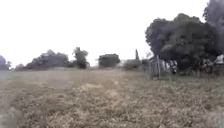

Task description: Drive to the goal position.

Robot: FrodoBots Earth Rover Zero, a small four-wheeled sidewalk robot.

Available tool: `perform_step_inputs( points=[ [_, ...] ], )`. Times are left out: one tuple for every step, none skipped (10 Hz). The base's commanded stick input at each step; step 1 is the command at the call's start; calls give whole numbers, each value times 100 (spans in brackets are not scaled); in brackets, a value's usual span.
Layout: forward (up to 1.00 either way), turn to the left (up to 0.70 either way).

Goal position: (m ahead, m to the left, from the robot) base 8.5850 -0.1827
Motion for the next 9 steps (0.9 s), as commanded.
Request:
perform_step_inputs(
  points=[
    [68, 2],
    [68, 2],
    [68, 2],
    [68, 2],
    [68, 2],
    [68, 2],
    [68, 2],
    [68, 2],
    [68, 2]
  ],
)
